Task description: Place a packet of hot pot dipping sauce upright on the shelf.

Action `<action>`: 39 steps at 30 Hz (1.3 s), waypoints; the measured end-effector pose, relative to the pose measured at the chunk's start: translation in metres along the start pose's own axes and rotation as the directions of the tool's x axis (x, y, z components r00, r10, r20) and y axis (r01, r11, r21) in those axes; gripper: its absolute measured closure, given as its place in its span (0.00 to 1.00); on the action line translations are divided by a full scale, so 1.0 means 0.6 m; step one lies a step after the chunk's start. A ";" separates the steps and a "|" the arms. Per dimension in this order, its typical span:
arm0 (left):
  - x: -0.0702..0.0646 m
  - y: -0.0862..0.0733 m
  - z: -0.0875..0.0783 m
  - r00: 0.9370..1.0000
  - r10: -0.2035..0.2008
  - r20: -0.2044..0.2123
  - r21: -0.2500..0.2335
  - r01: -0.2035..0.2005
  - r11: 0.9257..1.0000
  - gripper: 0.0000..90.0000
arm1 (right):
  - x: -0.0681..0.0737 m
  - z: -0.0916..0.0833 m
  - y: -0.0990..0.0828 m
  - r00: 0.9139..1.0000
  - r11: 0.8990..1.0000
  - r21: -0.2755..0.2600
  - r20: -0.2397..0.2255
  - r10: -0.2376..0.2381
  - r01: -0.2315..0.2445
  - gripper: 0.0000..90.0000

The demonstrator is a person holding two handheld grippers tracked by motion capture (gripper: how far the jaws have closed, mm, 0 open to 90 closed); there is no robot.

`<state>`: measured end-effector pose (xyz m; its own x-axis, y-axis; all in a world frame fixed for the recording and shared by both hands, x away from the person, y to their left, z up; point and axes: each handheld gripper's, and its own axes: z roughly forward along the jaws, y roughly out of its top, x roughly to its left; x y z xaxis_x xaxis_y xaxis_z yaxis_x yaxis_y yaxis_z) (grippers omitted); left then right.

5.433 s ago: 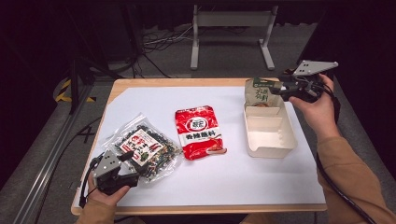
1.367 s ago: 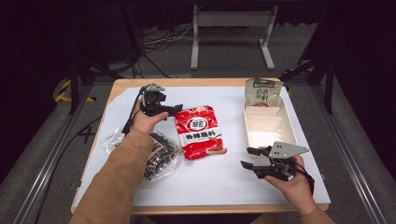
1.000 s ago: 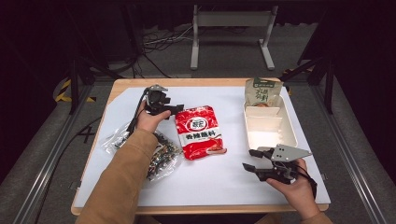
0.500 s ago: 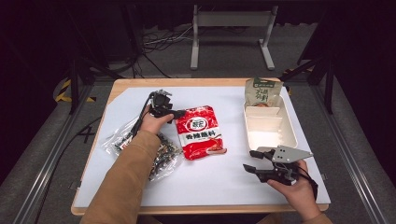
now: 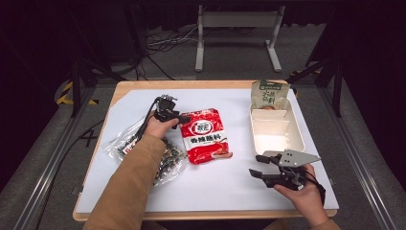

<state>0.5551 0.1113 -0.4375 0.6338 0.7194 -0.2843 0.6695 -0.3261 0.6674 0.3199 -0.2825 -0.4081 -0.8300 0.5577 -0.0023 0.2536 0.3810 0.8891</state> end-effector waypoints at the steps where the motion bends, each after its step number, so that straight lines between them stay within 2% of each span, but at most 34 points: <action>1: -0.002 0.000 0.000 1.000 -0.008 0.017 -0.001 0.008 1.000 0.37 | 0.000 0.000 0.000 1.000 1.000 0.000 0.000 0.000 0.000 0.49; 3: -0.010 0.001 0.000 0.999 0.007 0.040 -0.006 -0.007 1.000 0.41 | 0.000 0.001 -0.001 1.000 1.000 0.001 -0.001 0.001 -0.001 0.49; 4: -0.010 0.001 0.000 0.999 0.007 0.040 -0.006 -0.007 1.000 0.43 | 0.000 0.001 -0.001 1.000 1.000 0.001 -0.001 0.001 -0.001 0.49; 9: -0.026 0.005 -0.010 0.997 0.059 0.048 -0.010 -0.058 0.998 0.48 | -0.002 0.001 -0.001 1.000 1.000 -0.001 -0.003 0.003 -0.003 0.49; 13: -0.028 0.007 -0.021 0.996 0.071 0.057 -0.021 -0.070 0.997 0.50 | -0.003 0.001 -0.002 1.000 1.000 -0.003 -0.004 0.008 -0.008 0.49; 19: -0.035 0.007 -0.034 0.989 0.127 0.071 -0.018 -0.126 0.992 0.55 | -0.002 0.002 -0.001 1.000 1.000 -0.002 -0.011 0.006 -0.006 0.49; 21: -0.040 0.007 -0.037 0.989 0.127 0.080 -0.012 -0.126 0.992 0.54 | -0.002 0.002 -0.001 1.000 1.000 -0.002 -0.011 0.005 -0.005 0.49; 23: -0.048 0.007 -0.038 0.984 0.155 0.082 -0.007 -0.155 0.988 0.54 | -0.003 0.003 -0.002 1.000 1.000 0.000 -0.011 0.008 -0.008 0.48; 25: -0.052 0.006 -0.037 0.984 0.154 0.086 -0.003 -0.154 0.988 0.52 | -0.003 0.004 -0.003 1.000 1.000 0.003 -0.011 0.007 -0.007 0.48; 30: -0.063 0.004 -0.036 0.977 0.169 0.131 -0.008 -0.170 0.985 0.54 | -0.003 0.005 -0.002 1.000 1.000 0.001 -0.014 0.008 -0.007 0.48; 34: -0.067 0.002 -0.026 0.974 0.202 0.104 0.022 -0.206 0.978 0.51 | -0.001 0.008 -0.002 1.000 1.000 0.007 -0.019 0.003 -0.002 0.48; 39: -0.062 -0.001 -0.014 0.978 0.185 0.097 0.040 -0.190 0.981 0.52 | -0.001 0.008 -0.003 1.000 1.000 0.008 -0.022 0.000 0.000 0.48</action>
<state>0.5278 0.0897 -0.4217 0.7812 0.5839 -0.2211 0.5521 -0.4805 0.6814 0.3224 -0.2797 -0.4119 -0.8408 0.5412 0.0077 0.2574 0.3872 0.8854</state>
